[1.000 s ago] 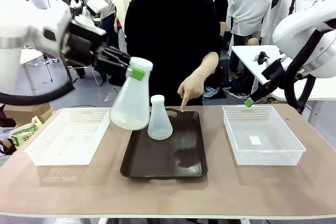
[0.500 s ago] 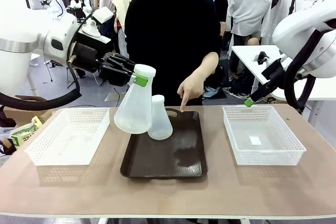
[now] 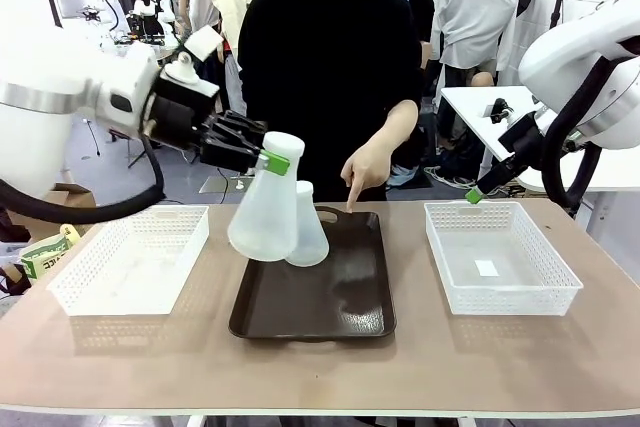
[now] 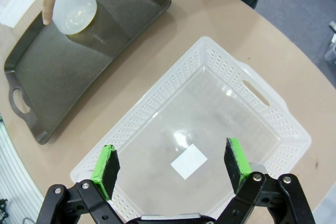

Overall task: Prepare the laboratory tools.
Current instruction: Place the picked Big flask upright in the Handle tray as directed by the person.

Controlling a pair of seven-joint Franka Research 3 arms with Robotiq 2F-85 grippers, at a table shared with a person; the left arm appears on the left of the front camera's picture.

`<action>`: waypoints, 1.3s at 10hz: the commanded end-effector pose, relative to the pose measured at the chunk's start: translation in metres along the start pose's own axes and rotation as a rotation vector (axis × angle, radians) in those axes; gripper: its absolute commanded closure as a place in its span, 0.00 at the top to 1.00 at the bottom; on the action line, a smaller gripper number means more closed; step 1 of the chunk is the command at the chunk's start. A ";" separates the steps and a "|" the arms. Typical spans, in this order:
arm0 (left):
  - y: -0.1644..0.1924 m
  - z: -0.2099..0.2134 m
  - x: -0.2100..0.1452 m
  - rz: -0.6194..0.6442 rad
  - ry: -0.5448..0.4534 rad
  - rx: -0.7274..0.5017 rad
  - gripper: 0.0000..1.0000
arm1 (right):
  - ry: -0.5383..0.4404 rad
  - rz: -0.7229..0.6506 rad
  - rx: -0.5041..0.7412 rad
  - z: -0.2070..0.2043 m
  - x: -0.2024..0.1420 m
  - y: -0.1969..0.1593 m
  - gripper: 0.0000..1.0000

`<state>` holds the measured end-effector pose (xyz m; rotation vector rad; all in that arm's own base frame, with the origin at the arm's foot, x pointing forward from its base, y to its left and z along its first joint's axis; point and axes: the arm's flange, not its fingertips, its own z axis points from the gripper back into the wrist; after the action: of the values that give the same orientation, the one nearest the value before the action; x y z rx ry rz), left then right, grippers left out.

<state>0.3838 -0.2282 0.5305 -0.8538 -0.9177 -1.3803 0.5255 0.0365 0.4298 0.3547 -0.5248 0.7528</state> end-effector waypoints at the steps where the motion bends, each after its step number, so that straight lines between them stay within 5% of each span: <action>1: 0.003 -0.031 -0.020 -0.117 -0.091 0.035 0.00 | 0.010 0.004 -0.004 0.000 -0.001 0.000 1.00; 5: 0.029 -0.075 -0.058 -0.264 -0.105 0.016 0.00 | 0.010 0.004 -0.004 0.000 -0.001 0.000 1.00; 13: 0.072 -0.113 -0.143 -0.047 -0.238 0.022 0.00 | 0.010 0.004 -0.004 0.000 -0.001 0.000 1.00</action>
<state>0.4585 -0.2694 0.3563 -0.9985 -1.0844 -1.3672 0.5255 0.0364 0.4298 0.3547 -0.5248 0.7528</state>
